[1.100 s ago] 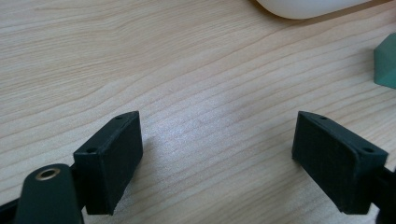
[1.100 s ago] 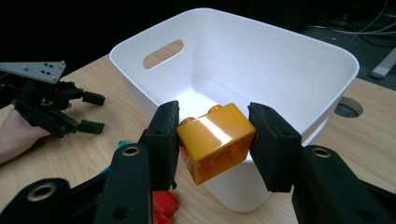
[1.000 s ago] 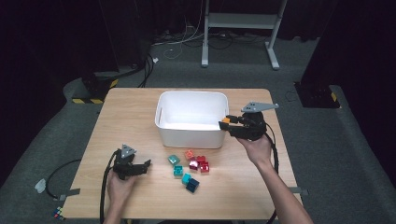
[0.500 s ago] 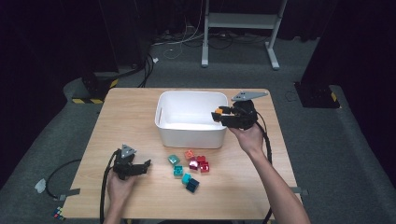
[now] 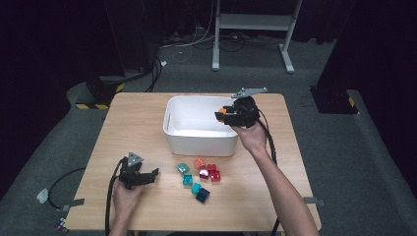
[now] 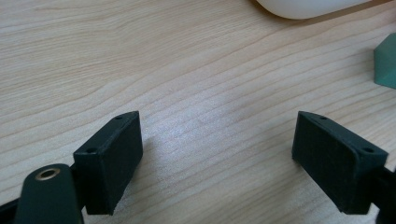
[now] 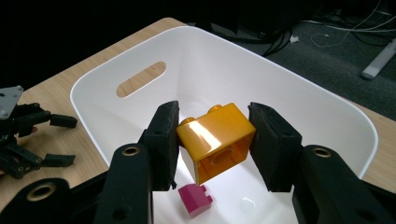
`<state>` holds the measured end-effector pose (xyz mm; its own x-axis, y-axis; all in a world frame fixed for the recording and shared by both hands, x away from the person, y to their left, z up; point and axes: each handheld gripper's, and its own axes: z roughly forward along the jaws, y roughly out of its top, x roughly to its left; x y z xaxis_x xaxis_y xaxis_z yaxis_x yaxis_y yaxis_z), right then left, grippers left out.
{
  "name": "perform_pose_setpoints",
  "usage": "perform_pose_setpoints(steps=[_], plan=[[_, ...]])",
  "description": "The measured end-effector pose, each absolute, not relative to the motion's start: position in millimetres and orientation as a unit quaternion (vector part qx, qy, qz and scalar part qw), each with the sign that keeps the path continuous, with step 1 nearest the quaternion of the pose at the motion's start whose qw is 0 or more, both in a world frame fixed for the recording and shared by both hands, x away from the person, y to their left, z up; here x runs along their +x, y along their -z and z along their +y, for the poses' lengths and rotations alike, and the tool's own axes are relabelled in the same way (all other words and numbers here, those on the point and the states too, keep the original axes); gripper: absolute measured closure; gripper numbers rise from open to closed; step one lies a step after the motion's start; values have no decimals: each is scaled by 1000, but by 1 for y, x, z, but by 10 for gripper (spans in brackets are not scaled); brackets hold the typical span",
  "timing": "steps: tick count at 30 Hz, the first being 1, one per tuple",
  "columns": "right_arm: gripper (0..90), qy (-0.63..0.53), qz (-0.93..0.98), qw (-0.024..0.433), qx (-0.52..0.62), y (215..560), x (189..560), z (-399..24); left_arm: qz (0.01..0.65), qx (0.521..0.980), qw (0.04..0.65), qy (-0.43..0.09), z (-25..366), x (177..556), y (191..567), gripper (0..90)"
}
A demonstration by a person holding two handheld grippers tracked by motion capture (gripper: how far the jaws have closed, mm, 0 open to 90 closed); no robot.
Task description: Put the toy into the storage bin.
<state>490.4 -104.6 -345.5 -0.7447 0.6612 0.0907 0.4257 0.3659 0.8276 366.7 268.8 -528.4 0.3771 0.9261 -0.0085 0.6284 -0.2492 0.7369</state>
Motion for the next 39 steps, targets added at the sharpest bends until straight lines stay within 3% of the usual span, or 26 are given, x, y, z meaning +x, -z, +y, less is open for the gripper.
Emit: perform_pose_setpoints(steps=[14,22,39], plan=[[533,-425,823,137,352,353,510,-94,512,759,335,-221,269,367,528,163],[430,-418,826,142,351,357,510,-93,512,760,335,-221,269,367,528,163],[425,-442,814,145,348,353,497,-114,511,760,335,-222,269,367,528,163]])
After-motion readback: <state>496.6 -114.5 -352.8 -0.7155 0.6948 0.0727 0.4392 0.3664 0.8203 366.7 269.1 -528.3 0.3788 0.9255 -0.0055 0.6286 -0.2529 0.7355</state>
